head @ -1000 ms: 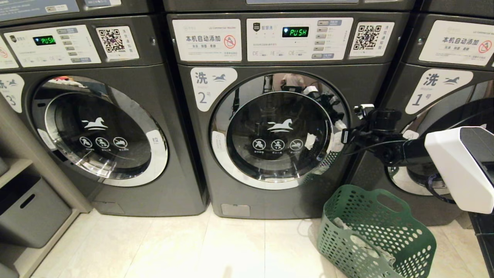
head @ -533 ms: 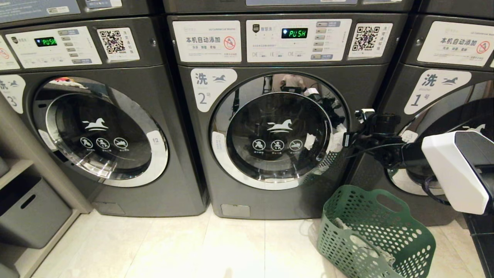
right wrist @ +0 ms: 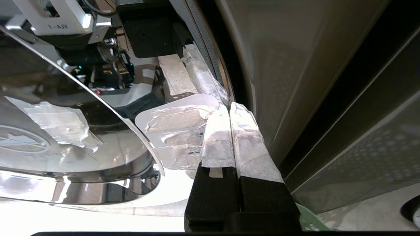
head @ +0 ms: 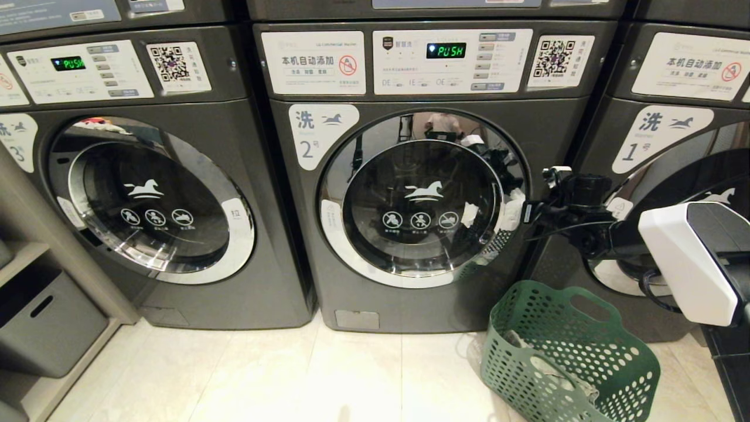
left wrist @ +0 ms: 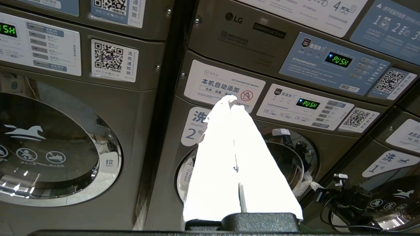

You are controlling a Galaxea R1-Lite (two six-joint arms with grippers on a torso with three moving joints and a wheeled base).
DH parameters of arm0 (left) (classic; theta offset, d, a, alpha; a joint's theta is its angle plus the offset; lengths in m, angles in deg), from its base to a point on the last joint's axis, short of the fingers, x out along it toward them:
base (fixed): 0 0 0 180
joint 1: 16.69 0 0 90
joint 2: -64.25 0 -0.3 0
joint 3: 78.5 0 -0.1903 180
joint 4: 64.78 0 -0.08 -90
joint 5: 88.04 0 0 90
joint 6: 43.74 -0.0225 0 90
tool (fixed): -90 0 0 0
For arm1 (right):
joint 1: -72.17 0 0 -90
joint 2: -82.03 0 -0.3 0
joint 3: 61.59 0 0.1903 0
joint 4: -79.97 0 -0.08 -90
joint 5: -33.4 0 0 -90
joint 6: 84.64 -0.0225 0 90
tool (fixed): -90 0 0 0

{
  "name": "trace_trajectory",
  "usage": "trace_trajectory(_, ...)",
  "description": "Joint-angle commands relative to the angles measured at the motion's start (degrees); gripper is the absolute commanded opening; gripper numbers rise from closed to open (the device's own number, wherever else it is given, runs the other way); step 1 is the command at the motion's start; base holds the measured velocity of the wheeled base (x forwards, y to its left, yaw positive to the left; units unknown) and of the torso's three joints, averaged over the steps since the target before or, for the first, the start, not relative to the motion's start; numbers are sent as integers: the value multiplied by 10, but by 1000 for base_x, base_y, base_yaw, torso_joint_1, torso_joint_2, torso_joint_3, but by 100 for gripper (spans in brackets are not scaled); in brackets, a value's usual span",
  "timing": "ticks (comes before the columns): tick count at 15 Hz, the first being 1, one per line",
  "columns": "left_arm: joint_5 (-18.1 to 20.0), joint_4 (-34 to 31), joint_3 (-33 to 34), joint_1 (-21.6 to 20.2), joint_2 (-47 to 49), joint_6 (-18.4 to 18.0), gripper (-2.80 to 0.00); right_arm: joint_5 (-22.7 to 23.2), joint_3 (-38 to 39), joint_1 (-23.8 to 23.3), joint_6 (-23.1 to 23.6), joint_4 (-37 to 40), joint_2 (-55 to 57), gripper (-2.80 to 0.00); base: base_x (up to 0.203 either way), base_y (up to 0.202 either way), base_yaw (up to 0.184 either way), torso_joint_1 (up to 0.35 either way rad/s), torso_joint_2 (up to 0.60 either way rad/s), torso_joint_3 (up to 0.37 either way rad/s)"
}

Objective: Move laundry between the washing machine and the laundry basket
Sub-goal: Press the washing machine door tightly with the right hand

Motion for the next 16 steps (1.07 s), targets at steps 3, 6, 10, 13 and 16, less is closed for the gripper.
trace_trajectory(3,-4,-2,-1,0,-1,1,-280,8,4,9,-20,-9,-10,-280,0,0,0,0,0,0)
trace_trajectory(6,-4,-2,-2,0,-1,0,-280,10,27,18,-17,-8,-22,-280,0,0,0,0,0,0)
trace_trajectory(10,-8,-1,-1,0,-1,1,-280,10,93,22,-13,-19,-49,-280,0,0,0,0,0,0)
trace_trajectory(13,-8,-1,-1,0,-1,1,-280,4,86,21,-9,-30,-47,-280,0,0,0,0,0,0)
trace_trajectory(16,-8,-1,5,0,-5,1,-280,2,129,21,-2,-27,-70,-280,0,0,0,0,0,0)
